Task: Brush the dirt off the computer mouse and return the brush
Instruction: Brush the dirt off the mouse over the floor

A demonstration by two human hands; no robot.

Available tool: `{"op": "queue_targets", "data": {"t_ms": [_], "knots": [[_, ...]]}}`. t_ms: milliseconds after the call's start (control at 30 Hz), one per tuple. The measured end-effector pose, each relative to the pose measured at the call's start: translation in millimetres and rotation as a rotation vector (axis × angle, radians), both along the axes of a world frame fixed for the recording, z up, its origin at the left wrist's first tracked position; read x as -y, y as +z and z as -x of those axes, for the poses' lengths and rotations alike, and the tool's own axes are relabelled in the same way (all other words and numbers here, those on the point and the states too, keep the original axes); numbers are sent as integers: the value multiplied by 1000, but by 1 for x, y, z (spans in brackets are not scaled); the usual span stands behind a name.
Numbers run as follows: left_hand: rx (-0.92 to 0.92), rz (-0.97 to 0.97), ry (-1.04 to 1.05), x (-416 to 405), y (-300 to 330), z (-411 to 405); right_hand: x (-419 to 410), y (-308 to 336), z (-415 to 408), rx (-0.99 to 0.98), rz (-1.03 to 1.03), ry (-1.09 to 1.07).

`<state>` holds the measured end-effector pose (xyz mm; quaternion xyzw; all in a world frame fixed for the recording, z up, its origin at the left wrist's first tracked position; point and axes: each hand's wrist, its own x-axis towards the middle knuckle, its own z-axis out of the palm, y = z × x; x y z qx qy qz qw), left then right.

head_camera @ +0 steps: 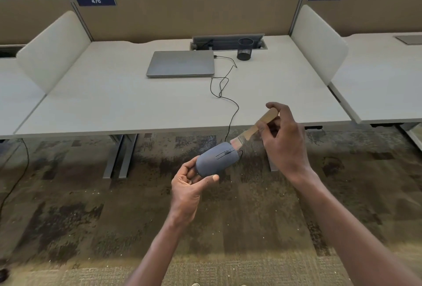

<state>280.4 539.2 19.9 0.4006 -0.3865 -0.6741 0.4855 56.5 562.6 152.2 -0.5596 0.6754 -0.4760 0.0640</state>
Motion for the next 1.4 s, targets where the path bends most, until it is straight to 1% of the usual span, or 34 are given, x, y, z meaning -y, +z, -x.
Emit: {"op": "queue_targets", "data": {"t_ms": [100,267,567,1100,1267,1400], "knots": [[19,11,-5,0,0,2,14,7,-10,23,-22,48],[45,17,-16,4,0,1,36,11,-34,-15,-71,137],[37,21,-38,8,-1,-11,62,10,-61,-91,-224,183],[10,-4,-8,25,-6,-43,73,6,-33,-153,-316,-4],[3,-3,-9,36,-5,-49,71,7,-38,-102,-196,-45],[-28,-11,-38,43,-2,-53,73,2,-43,-70,-211,-32]]}}
